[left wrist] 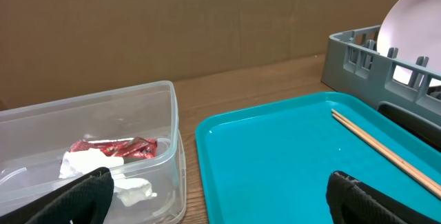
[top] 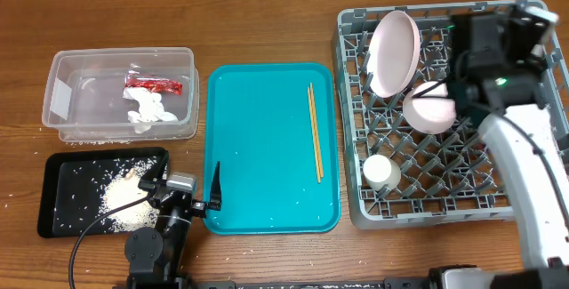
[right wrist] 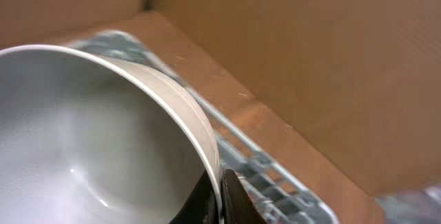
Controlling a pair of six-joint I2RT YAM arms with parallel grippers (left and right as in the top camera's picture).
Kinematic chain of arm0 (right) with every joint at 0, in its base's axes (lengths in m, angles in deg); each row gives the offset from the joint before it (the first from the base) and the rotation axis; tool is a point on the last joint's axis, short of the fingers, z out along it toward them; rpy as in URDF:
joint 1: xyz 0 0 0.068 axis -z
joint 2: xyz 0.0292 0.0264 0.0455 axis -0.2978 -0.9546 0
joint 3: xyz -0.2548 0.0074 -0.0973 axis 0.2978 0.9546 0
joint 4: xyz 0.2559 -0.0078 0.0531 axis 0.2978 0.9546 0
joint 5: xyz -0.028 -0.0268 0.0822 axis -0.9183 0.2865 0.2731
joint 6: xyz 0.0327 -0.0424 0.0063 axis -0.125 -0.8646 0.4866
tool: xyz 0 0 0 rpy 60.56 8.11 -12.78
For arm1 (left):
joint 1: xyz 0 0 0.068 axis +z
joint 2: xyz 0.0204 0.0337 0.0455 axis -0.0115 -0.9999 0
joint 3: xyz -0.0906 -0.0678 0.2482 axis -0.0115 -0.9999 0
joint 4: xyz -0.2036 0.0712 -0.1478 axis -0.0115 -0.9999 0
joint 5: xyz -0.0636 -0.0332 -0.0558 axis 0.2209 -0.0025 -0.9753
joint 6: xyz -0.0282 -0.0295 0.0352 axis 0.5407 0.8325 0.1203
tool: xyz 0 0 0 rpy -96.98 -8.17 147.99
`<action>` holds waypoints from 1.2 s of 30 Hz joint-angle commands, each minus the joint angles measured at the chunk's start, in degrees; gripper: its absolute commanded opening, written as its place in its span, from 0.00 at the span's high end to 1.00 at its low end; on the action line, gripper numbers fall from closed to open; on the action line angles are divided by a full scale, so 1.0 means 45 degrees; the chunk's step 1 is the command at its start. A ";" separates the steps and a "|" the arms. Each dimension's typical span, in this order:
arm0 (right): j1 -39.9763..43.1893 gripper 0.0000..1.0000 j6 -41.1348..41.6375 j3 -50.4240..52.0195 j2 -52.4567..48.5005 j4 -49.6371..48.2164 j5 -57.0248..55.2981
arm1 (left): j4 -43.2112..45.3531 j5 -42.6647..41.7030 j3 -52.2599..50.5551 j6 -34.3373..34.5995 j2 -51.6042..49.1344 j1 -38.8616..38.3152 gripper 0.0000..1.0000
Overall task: Sort waste into correct bins and load items into the dishwasher
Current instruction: 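Carry the small white bowl over the dish rack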
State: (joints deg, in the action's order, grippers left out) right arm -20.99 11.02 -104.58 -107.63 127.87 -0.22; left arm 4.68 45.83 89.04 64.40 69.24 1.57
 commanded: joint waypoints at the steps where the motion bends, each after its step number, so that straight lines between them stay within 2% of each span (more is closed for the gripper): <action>1: 0.1302 0.96 0.0155 -0.0092 -0.0894 -0.0199 -0.0510 | 0.0044 -0.0063 -0.0092 -0.0243 0.0131 0.0092 0.00; 6: 0.2637 0.96 -0.0461 -0.0092 -0.2089 -0.0131 -0.1049 | 0.0044 -0.0063 -0.0092 -0.0243 0.0131 0.0092 0.00; 10: 0.3230 0.96 -0.1899 -0.0092 -0.3293 -0.0534 -0.2273 | 0.0044 -0.0063 -0.0092 -0.0243 0.0131 0.0092 0.00; 18: 0.2195 0.96 -0.1928 -0.0005 -0.4148 -0.0087 -0.2157 | 0.0044 -0.0063 -0.0092 -0.0243 0.0131 0.0092 0.00; 23: 0.2127 0.96 -0.1933 0.0000 -0.4673 0.0155 -0.3939 | 0.0044 -0.0063 -0.0092 -0.0243 0.0131 0.0092 0.00; 28: 0.2186 0.96 -0.2317 0.0005 -0.4673 0.0170 -0.3925 | 0.0044 -0.0063 -0.0092 -0.0243 0.0131 0.0092 0.00; 33: 0.1753 0.96 -0.2297 0.0126 -0.5042 0.0879 -0.2045 | 0.0044 -0.0063 -0.0092 -0.0243 0.0131 0.0092 0.00; 36: 0.1525 0.96 -0.2302 0.0423 -0.5479 0.1122 -0.2365 | 0.0044 -0.0063 -0.0092 -0.0243 0.0131 0.0092 0.00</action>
State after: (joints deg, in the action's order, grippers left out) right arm -12.57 0.66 -104.53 -129.12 132.00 -13.47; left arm 4.68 45.83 89.04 64.38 69.24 1.57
